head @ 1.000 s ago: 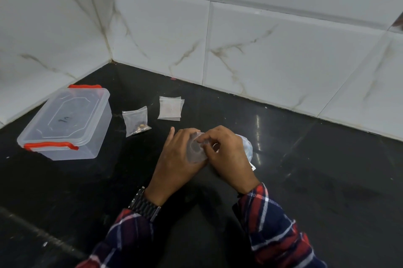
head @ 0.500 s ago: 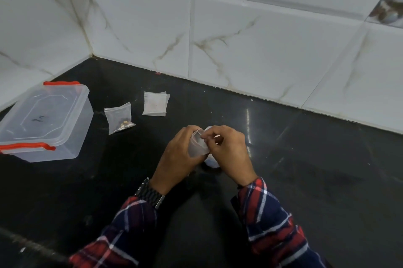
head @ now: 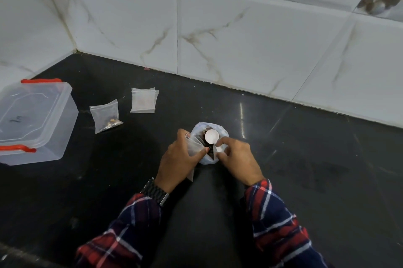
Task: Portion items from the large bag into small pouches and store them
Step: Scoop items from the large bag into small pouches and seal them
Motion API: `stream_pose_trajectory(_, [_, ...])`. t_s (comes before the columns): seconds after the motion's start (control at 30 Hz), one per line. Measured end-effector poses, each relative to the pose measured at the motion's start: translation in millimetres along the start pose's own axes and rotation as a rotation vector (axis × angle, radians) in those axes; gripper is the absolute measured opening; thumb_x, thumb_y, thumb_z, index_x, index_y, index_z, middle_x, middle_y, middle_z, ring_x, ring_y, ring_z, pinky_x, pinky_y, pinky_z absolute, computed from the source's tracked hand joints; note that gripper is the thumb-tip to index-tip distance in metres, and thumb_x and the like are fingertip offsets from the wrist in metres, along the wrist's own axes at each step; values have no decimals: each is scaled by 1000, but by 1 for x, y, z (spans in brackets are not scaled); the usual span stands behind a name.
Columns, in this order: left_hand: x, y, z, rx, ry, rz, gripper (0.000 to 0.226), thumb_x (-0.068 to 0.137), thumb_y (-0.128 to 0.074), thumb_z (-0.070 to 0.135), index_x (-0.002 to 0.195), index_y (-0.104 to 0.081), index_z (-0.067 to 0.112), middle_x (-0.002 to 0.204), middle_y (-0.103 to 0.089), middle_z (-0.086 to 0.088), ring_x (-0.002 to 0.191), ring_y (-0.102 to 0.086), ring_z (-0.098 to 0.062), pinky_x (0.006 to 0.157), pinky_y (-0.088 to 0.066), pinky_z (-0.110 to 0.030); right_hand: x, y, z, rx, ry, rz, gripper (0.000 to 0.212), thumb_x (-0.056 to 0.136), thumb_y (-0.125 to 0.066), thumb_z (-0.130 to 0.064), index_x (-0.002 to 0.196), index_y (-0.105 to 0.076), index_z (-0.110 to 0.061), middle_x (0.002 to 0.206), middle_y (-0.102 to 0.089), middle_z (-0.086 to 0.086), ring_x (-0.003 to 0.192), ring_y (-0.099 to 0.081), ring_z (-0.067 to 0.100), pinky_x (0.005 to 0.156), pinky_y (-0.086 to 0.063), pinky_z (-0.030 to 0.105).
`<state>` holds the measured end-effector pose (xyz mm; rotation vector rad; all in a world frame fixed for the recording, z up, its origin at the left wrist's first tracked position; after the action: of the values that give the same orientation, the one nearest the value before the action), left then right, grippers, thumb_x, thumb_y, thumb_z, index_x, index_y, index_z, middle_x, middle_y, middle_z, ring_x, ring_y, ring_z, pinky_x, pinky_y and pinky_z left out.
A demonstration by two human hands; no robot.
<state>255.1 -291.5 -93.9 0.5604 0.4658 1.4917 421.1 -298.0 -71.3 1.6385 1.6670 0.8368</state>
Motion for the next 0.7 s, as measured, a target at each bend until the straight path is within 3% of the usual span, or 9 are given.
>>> stream_pose_trajectory(0.1, [3, -2, 1, -48, 37, 22, 46, 79, -72, 40, 105, -37, 23, 94, -58, 6, 83, -60, -14, 69, -49, -30, 3, 1, -4, -16, 59, 87, 20, 86, -59, -11, 104, -67, -13, 91, -50, -2, 79, -50, 9, 66, -35, 11])
stream_pose_trajectory(0.2, [8, -2, -3, -114, 61, 21, 42, 79, -71, 27, 106, -40, 21, 96, -59, 2, 84, -61, -14, 71, -52, -31, 6, 3, -5, 19, 111, 126, 19, 87, -60, -11, 104, -67, -11, 94, -49, -3, 80, -48, 6, 65, -36, 5])
stream_pose_trajectory(0.3, [12, 1, -6, -156, 50, 33, 40, 79, -71, 21, 106, -42, 21, 97, -59, 2, 86, -61, -12, 68, -49, -22, 5, 2, -6, 51, 185, 152, 16, 86, -65, -8, 101, -68, -11, 91, -49, -6, 74, -49, 0, 69, -37, 0])
stream_pose_trajectory(0.4, [13, 3, -6, -205, 45, 64, 40, 80, -72, 18, 105, -41, 21, 98, -58, 2, 85, -60, -9, 65, -46, -16, 4, -2, -6, 95, 236, 168, 12, 87, -63, -7, 98, -68, -10, 91, -52, -4, 77, -52, 3, 74, -42, 7])
stream_pose_trajectory(0.53, [9, 1, -9, -249, 115, 147, 45, 77, -76, 25, 105, -42, 17, 97, -59, 2, 86, -62, -14, 67, -47, -19, 4, -8, -2, 107, 259, 210, 11, 91, -58, -12, 98, -66, -9, 92, -56, 1, 80, -58, 12, 74, -52, 25])
stream_pose_trajectory(0.7, [8, -2, -12, -257, 172, 95, 44, 76, -77, 26, 105, -43, 19, 95, -60, 2, 80, -60, -6, 60, -45, -15, -2, -9, -4, 201, 370, 245, 15, 89, -59, -10, 101, -68, -12, 97, -61, -3, 83, -58, 5, 74, -47, 13])
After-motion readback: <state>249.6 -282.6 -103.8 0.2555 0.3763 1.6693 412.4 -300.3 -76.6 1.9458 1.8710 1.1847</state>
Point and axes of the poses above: each hand's wrist, its own x-axis towards the middle knuckle, its own y-axis out of the back of the hand, z = x × y, the point moved 1 cm from there along x, towards the middle knuckle
